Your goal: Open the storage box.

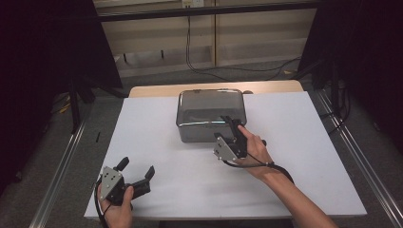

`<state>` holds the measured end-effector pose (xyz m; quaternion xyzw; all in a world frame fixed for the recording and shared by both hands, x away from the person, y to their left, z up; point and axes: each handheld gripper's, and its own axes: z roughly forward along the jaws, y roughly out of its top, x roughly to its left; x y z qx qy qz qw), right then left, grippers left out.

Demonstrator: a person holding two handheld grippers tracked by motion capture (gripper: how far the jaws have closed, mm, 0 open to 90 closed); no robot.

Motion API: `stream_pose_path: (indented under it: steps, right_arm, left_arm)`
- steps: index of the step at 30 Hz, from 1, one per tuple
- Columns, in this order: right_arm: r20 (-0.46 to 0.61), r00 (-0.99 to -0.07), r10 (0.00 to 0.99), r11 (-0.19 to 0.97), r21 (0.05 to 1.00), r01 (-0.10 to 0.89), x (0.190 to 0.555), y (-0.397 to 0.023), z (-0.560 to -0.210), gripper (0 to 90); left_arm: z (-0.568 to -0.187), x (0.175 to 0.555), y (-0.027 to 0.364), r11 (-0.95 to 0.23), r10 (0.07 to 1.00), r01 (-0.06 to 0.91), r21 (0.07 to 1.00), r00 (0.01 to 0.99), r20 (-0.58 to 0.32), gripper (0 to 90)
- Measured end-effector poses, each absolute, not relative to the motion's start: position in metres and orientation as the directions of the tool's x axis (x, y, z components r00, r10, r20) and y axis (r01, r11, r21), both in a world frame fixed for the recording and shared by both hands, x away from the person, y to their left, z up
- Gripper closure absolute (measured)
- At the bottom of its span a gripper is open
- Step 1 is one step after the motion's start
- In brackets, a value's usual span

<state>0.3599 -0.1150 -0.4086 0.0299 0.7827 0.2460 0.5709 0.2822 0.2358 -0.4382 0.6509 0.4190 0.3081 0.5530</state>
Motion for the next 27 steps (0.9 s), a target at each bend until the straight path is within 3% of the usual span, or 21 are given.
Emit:
stream_pose_path:
  steps: [3, 11, 27]
  right_arm:
    - [-0.928, -0.294, 0.229, 0.916, 0.307, -0.257, 0.359, -0.109, -0.413, 37.9]
    - [-0.952, -0.274, 0.137, 0.941, 0.212, -0.264, 0.360, -0.099, -0.420, 48.8]
    - [-0.967, -0.251, 0.048, 0.958, 0.116, -0.264, 0.363, -0.093, -0.430, 69.2]
  left_arm:
    - [-0.438, 0.282, 0.235, -0.041, 0.884, 0.206, 0.978, 0.463, -0.060, 3.2]
    - [-0.438, 0.282, 0.236, -0.037, 0.886, 0.207, 0.978, 0.459, -0.064, 3.1]
    - [-0.438, 0.283, 0.236, -0.039, 0.887, 0.209, 0.977, 0.457, -0.062, 3.1]
